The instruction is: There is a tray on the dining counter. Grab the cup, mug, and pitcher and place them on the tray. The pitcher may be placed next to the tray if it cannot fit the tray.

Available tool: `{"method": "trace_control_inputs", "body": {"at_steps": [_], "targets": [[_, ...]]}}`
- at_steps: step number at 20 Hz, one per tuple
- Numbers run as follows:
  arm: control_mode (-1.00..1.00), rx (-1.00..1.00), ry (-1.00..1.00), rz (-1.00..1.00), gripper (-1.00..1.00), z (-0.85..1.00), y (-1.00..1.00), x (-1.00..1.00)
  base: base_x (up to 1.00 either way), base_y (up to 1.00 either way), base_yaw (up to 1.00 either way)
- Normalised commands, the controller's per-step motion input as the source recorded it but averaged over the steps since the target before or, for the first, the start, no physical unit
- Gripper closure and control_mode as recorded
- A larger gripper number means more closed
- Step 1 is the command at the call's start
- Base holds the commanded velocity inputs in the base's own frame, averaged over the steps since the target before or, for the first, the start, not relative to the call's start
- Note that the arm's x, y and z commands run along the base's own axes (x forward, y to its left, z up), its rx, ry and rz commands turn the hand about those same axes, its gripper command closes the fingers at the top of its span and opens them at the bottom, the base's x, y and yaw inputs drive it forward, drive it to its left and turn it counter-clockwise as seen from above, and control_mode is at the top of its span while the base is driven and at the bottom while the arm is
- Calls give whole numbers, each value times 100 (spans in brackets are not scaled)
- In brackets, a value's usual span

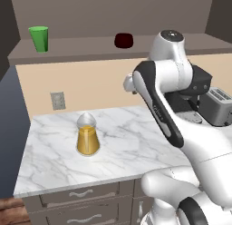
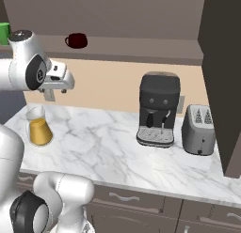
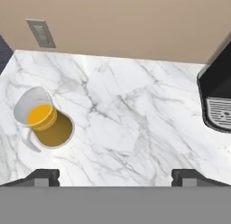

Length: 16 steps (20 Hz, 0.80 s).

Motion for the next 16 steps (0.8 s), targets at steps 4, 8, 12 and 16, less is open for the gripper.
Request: {"method": "trace_control_inputs", "body": {"at_steps": [4, 8, 12, 16], "targets": [[-100, 0, -8, 0, -100, 35, 26, -15, 0, 0, 0], [-100, 0, -15, 0, -100, 35, 31, 0, 0, 0, 0], [-100, 0, -13, 0, -100, 32, 27, 0, 0, 0, 0], [-100, 0, -12, 3, -100, 26, 30, 0, 0, 0, 0]]}}
